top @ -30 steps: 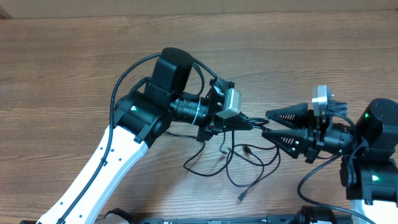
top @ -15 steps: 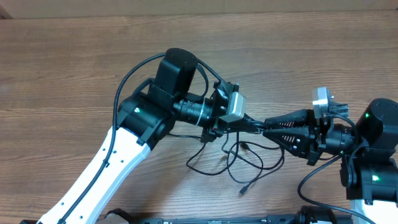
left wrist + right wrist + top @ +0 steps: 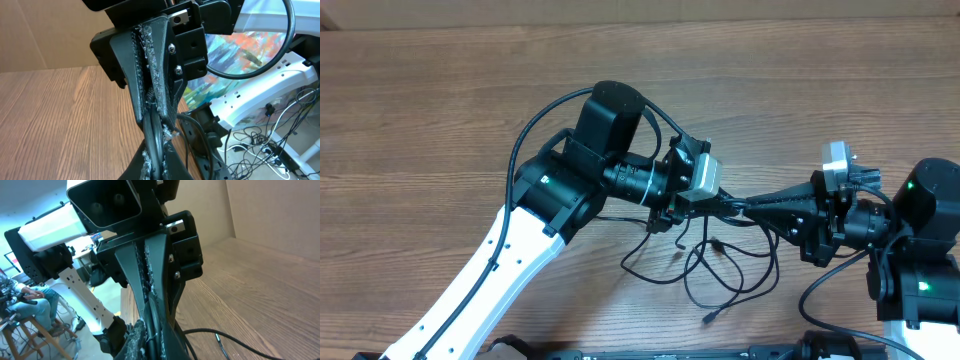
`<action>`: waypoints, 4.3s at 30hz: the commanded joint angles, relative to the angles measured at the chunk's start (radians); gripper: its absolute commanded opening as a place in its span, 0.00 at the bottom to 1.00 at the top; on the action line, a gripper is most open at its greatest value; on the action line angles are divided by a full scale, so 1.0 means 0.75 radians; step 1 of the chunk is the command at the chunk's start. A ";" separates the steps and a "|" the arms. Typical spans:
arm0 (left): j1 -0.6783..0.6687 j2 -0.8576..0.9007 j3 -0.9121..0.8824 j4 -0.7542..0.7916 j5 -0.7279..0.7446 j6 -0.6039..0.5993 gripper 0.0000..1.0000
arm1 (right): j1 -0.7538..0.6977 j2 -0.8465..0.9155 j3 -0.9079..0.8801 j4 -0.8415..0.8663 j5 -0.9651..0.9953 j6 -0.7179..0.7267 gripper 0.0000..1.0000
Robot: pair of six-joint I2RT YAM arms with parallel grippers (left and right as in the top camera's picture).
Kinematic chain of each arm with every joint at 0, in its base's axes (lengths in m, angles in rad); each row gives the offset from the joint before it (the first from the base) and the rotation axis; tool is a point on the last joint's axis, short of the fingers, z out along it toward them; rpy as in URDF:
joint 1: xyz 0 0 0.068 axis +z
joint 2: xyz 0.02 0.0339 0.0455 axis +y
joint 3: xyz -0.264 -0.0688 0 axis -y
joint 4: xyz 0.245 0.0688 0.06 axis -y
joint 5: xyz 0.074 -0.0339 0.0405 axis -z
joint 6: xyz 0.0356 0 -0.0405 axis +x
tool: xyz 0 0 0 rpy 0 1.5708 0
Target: Untangle cables
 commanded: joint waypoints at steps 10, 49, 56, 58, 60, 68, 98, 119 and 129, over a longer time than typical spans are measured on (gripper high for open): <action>0.012 0.006 0.016 0.004 -0.256 -0.219 1.00 | 0.003 -0.011 0.007 -0.003 0.103 0.064 0.04; 0.090 -0.071 0.016 -0.258 -0.145 -0.089 1.00 | 0.003 -0.010 0.007 -0.005 0.261 0.090 0.04; 0.039 -0.069 0.016 -0.282 -0.150 0.012 1.00 | 0.003 -0.010 0.007 0.011 0.256 0.152 0.04; 0.017 -0.069 0.016 -0.273 -0.180 0.022 1.00 | 0.003 -0.010 0.007 0.011 0.250 0.161 0.04; -0.006 -0.066 0.016 -0.251 -0.214 0.021 1.00 | 0.003 -0.010 0.007 0.011 0.212 0.161 0.04; -0.046 -0.039 0.016 -0.162 -0.359 0.005 1.00 | 0.003 -0.010 0.007 0.010 0.129 0.160 0.04; -0.046 -0.018 0.016 -0.120 -0.400 -0.043 0.04 | 0.003 -0.010 0.007 0.010 -0.001 0.160 0.11; 0.142 -0.133 0.039 0.128 -0.483 -0.505 0.04 | 0.003 -0.010 0.007 0.004 0.430 0.216 1.00; 0.248 -0.211 0.040 0.441 -0.561 -0.662 0.04 | 0.003 -0.010 0.007 -0.147 0.643 0.249 1.00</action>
